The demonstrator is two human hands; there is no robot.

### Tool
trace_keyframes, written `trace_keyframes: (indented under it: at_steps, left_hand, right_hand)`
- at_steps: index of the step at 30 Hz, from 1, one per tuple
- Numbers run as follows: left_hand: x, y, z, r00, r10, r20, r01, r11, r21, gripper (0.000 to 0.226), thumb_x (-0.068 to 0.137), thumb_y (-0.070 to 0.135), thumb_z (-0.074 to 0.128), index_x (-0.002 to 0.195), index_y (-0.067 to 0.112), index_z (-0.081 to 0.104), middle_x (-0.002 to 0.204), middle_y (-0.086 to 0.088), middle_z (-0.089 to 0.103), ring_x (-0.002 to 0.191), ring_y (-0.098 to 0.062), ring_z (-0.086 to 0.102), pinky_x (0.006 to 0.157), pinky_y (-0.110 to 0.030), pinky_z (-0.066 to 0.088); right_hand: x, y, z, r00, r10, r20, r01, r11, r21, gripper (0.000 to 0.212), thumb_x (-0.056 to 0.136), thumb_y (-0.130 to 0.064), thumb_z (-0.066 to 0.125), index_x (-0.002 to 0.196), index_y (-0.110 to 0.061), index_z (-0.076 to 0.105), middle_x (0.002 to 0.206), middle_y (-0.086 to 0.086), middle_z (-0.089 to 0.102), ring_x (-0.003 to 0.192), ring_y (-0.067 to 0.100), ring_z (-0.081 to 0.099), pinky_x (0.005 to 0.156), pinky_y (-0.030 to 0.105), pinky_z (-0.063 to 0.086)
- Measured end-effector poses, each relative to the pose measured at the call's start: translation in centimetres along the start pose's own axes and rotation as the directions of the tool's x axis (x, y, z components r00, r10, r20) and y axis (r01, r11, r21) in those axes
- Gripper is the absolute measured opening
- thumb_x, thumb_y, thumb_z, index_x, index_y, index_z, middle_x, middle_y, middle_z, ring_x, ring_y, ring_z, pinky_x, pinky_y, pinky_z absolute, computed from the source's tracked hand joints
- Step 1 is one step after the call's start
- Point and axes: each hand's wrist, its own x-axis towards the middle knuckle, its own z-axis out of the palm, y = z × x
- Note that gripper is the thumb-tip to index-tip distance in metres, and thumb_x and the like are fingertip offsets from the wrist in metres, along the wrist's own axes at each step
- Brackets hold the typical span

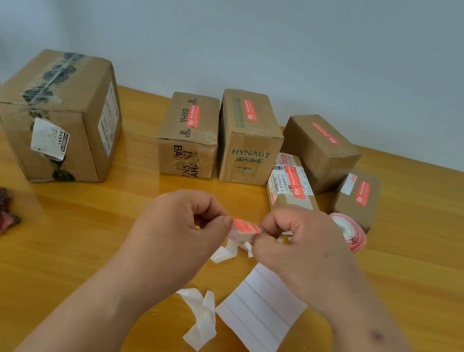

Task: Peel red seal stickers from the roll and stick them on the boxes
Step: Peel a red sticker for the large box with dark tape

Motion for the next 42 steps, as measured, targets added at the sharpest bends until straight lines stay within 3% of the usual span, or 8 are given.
trace_keyframes:
  at_steps: [5, 13, 16, 19, 25, 33, 37, 42]
  left_hand:
    - [0.3, -0.6, -0.3, 0.997, -0.040, -0.065, 0.043, 0.998, 0.043, 0.024, 0.089, 0.021, 0.064, 0.065, 0.021, 0.066, 0.055, 0.005, 0.061, 0.039, -0.001, 0.042, 0.036, -0.011, 0.032]
    - [1.2, -1.3, -2.2, 0.965, -0.185, -0.187, 0.161, 0.977, -0.137, 0.022, 0.087, 0.019, 0.064, 0.065, 0.016, 0.068, 0.064, -0.012, 0.065, 0.058, -0.019, 0.053, 0.058, -0.039, 0.052]
    - [1.1, -1.3, -2.1, 0.971, -0.217, -0.103, 0.193, 0.960, -0.202, 0.018, 0.086, 0.019, 0.065, 0.070, 0.014, 0.070, 0.070, -0.010, 0.070, 0.069, -0.031, 0.063, 0.075, -0.050, 0.056]
    - [0.7, -1.1, -2.1, 0.984, -0.175, -0.022, 0.170, 0.975, -0.145, 0.017, 0.086, 0.026, 0.065, 0.072, 0.018, 0.072, 0.071, -0.004, 0.072, 0.074, -0.024, 0.067, 0.076, -0.047, 0.059]
    - [0.5, -1.0, -2.6, 0.990, -0.056, 0.133, 0.085, 0.971, -0.224, 0.015, 0.086, 0.033, 0.062, 0.079, 0.025, 0.073, 0.073, 0.000, 0.072, 0.073, -0.020, 0.068, 0.074, -0.037, 0.059]
    - [0.9, -2.3, -2.8, 0.900, -0.255, 0.354, 0.427, 0.672, -0.604, 0.060, 0.074, 0.061, 0.049, 0.105, 0.013, 0.071, 0.070, -0.015, 0.065, 0.056, -0.021, 0.059, 0.063, -0.037, 0.053]
    - [0.8, -1.8, -2.7, 0.841, -0.186, 0.508, 0.516, 0.562, -0.647, 0.030, 0.079, 0.035, 0.058, 0.092, 0.011, 0.073, 0.066, -0.016, 0.063, 0.049, -0.020, 0.057, 0.054, -0.031, 0.055]
    - [1.4, -2.6, -3.4, 0.905, -0.218, 0.366, 0.425, 0.496, -0.757, 0.017, 0.071, 0.011, 0.064, 0.083, 0.010, 0.076, 0.056, -0.008, 0.057, 0.044, -0.012, 0.051, 0.048, -0.026, 0.054]
  right_hand:
    - [0.3, 0.7, 0.0, 0.999, 0.046, -0.005, -0.046, 0.985, -0.166, 0.013, 0.074, -0.023, 0.066, 0.061, -0.022, 0.064, 0.064, -0.011, 0.062, 0.075, 0.004, 0.057, 0.057, 0.013, 0.037]
    - [0.9, 1.5, -0.2, 0.969, 0.212, -0.125, -0.244, 0.904, -0.351, 0.028, 0.082, -0.037, 0.058, 0.057, -0.025, 0.056, 0.064, -0.010, 0.061, 0.075, 0.008, 0.056, 0.069, 0.031, 0.047]
    - [1.2, 1.0, 0.3, 0.970, 0.223, -0.097, -0.237, 0.956, -0.171, 0.008, 0.091, -0.030, 0.058, 0.086, -0.033, 0.063, 0.076, -0.015, 0.061, 0.072, 0.001, 0.057, 0.056, 0.015, 0.041]
    - [1.3, -0.1, 0.7, 0.988, 0.154, 0.032, -0.156, 0.984, 0.087, 0.040, 0.090, -0.030, 0.061, 0.126, -0.045, 0.048, 0.096, -0.023, 0.058, 0.084, -0.007, 0.056, 0.060, 0.010, 0.044]
    - [1.6, -1.8, 1.3, 1.000, 0.012, 0.008, -0.013, 0.976, 0.217, 0.013, 0.084, -0.038, 0.065, 0.078, -0.027, 0.068, 0.070, 0.000, 0.061, 0.066, 0.011, 0.056, 0.052, 0.017, 0.043]
    - [1.6, -1.8, 0.5, 0.997, -0.024, -0.080, 0.061, 0.861, 0.504, 0.010, 0.089, -0.021, 0.064, 0.092, -0.023, 0.073, 0.066, -0.001, 0.070, 0.063, 0.007, 0.064, 0.065, 0.021, 0.054]
    - [1.5, -2.2, 0.8, 0.997, -0.078, 0.019, 0.054, 0.825, 0.562, 0.012, 0.081, -0.020, 0.067, 0.091, -0.015, 0.073, 0.074, 0.000, 0.073, 0.070, 0.012, 0.069, 0.068, 0.020, 0.055]
    - [1.5, -1.4, 0.4, 0.988, -0.070, 0.137, 0.003, 0.898, 0.439, 0.021, 0.075, -0.032, 0.072, 0.096, -0.029, 0.072, 0.081, 0.005, 0.072, 0.079, 0.022, 0.068, 0.069, 0.033, 0.058]
